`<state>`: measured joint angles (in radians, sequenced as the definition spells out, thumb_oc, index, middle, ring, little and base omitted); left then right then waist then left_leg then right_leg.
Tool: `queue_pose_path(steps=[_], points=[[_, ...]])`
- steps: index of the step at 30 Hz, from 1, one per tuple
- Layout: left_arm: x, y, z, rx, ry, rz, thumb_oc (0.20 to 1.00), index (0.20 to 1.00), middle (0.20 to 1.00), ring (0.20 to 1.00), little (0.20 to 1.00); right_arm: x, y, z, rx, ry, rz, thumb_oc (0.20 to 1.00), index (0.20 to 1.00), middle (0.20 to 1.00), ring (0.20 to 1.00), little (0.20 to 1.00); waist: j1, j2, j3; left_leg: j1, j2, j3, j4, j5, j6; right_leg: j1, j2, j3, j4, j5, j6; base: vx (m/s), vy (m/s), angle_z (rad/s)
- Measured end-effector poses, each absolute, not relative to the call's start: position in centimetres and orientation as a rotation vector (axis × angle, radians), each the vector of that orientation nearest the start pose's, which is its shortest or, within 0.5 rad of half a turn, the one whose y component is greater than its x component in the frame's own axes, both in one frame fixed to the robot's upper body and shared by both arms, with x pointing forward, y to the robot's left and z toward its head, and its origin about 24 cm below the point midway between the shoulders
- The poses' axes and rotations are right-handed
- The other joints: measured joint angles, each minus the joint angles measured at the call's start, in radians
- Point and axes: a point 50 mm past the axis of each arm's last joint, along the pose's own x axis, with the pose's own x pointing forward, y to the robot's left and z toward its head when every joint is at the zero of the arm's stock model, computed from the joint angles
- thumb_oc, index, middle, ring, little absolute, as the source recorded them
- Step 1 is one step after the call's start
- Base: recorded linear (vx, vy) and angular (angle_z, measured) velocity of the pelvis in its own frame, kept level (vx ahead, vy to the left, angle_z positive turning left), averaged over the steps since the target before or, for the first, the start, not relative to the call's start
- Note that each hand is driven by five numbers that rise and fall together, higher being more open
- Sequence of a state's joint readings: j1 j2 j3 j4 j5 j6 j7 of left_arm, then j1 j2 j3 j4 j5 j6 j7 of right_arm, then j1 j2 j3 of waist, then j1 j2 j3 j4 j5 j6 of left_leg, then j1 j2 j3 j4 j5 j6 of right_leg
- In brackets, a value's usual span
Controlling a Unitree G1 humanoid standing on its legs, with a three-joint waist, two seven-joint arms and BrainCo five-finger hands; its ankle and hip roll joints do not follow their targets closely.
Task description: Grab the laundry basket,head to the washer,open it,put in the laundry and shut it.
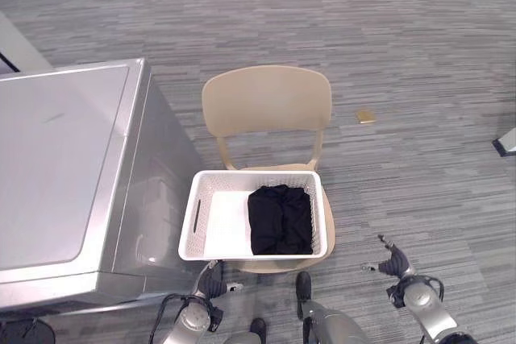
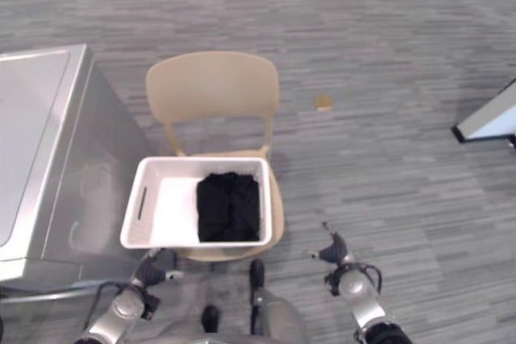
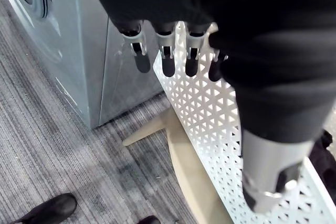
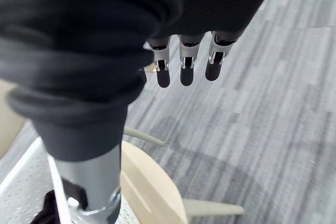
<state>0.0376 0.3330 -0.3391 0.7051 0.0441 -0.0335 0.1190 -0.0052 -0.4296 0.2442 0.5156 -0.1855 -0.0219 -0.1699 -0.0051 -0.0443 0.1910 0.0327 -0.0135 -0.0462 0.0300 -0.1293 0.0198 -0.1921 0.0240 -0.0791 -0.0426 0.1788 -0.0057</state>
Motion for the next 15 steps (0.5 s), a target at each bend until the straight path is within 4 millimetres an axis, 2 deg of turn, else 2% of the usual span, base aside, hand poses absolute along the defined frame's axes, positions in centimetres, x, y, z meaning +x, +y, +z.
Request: queue_pose_path(steps=[3,6,9,11,12,14,15], points=[[17.2,20.6,-10.9,0.503,0.715,-0.118,1.0,1.0,1.0,1.0,1.0,23.4,-23.6,-2.9,-0.762,0.344,0.038,1.0,1.0,1.0,1.0,1.0,0.009,0.005,0.002,0.006,0.012,-0.022,-0.024,0.007,-0.005,0.022,0.0,-0.035,-0.037,0.01,-0.001,0.07,-0.043,0.34],[16.6,20.7,-11.1,0.492,0.731,-0.109,1.0,1.0,1.0,1.0,1.0,25.8,-22.7,0.8,-0.88,0.153,0.094,1.0,1.0,1.0,1.0,1.0,0.025,0.007,0.005,0.02,0.018,-0.047,-0.047,0.022,-0.015,0.035,-0.003,-0.063,-0.037,0.007,-0.004,0.03,-0.069,0.25],[16.6,20.6,-11.0,0.487,0.722,-0.108,1.0,1.0,1.0,1.0,1.0,26.6,-22.2,1.7,-0.954,0.102,0.143,1.0,1.0,1.0,1.0,1.0,0.046,0.008,0.008,0.017,0.019,-0.067,-0.046,0.027,-0.019,0.043,-0.008,-0.091,-0.037,0.002,-0.01,-0.02,-0.053,0.29],[16.8,20.6,-10.8,0.49,0.711,-0.108,1.0,1.0,1.0,1.0,1.0,27.1,-21.7,2.2,-0.977,0.07,0.176,1.0,1.0,1.0,1.0,1.0,0.056,0.004,0.017,0.003,0.019,-0.105,-0.048,0.042,-0.028,0.041,-0.017,-0.122,-0.037,-0.002,-0.013,-0.06,-0.083,0.59],[16.8,20.6,-10.9,0.491,0.712,-0.107,1.0,1.0,1.0,1.0,1.0,27.6,-21.1,2.4,-1.011,0.051,0.208,1.0,1.0,1.0,1.0,1.0,0.073,0.006,0.024,-0.017,0.016,-0.129,-0.037,0.05,-0.037,0.037,-0.025,-0.157,-0.038,-0.003,-0.014,-0.05,-0.061,0.59],[17.1,20.6,-10.7,0.492,0.703,-0.108,1.0,1.0,1.0,1.0,1.0,28.4,-20.6,2.7,-1.074,0.033,0.245,1.0,1.0,1.0,1.0,1.0,0.075,0.007,0.032,-0.051,0.011,-0.166,-0.02,0.056,-0.048,0.026,-0.038,-0.2,-0.038,-0.01,-0.01,-0.07,-0.03,0.7],[17.2,20.5,-10.7,0.493,0.699,-0.109,1.0,1.0,1.0,1.0,1.0,28.7,-20.7,2.9,-1.088,0.026,0.239,1.0,1.0,1.0,1.0,1.0,0.089,0.007,0.037,-0.068,0.009,-0.165,-0.019,0.06,-0.049,0.019,-0.04,-0.21,-0.038,-0.01,-0.011,-0.11,-0.026,0.6]])
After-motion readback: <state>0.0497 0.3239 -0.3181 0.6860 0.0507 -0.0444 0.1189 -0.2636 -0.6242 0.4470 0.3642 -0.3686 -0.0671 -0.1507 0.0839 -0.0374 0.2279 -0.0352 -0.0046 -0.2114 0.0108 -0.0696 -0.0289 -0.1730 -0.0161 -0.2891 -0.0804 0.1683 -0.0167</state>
